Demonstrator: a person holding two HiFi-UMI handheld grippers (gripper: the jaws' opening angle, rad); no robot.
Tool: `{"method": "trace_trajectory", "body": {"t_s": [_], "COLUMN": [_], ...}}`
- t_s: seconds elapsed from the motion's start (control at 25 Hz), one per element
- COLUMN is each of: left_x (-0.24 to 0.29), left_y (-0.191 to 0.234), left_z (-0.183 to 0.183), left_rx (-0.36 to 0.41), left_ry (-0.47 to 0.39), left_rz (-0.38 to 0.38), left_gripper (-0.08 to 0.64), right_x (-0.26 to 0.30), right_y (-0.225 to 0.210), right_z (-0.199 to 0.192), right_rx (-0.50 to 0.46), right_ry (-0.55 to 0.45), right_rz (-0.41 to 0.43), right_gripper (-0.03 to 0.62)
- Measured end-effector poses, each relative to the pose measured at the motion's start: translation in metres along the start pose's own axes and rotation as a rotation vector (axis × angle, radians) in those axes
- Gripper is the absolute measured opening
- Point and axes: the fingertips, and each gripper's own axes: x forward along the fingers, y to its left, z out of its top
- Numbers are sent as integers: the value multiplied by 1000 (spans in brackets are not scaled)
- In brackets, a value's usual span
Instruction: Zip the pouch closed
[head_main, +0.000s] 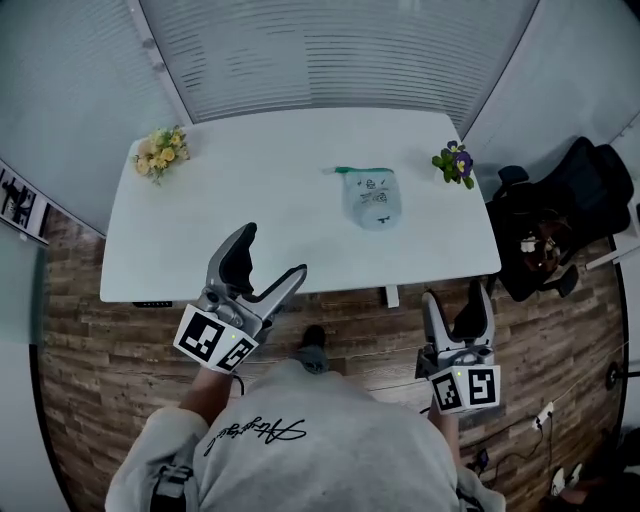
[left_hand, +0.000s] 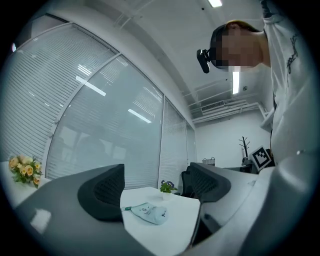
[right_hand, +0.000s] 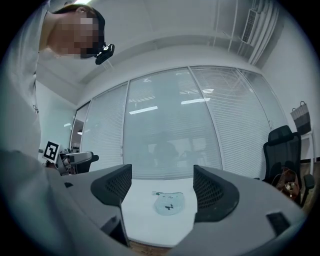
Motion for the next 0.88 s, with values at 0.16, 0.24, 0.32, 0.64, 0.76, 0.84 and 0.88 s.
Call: {"method": "trace_trajectory", "body": {"t_s": [0.16,0.24,0.32,0.64,0.76,0.84,0.88], "left_x": [27,36,44,78,88,95,98], "left_y": [25,37,48,77,81,82,83], "left_z": [0,0,0,-4,-9,-13,-14], "left_rx": [-2,-1,-3,-12,-16,-25,-28], "left_ry": [-2,0,1,-3,2,4,5], "left_rz": [-10,-12,-13,-43,-59,-71,-78], "left_gripper": [397,397,397,396,396,394,394], "right_x": [36,49,61,103,110,112,112], "right_y": [-3,-6,-8,-13,-13,-18,-20], "right_z": [1,-1,-2,2,-1,-5,-5], "right_rx": [-9,-4,-1,-4,-9,-7,-5], "right_ry": [3,6,10,-9,-2,9,12], "right_rz": [0,-5,-8,-24,-27,-39,-46], "right_gripper": [368,368,368,365,364,364,364]}}
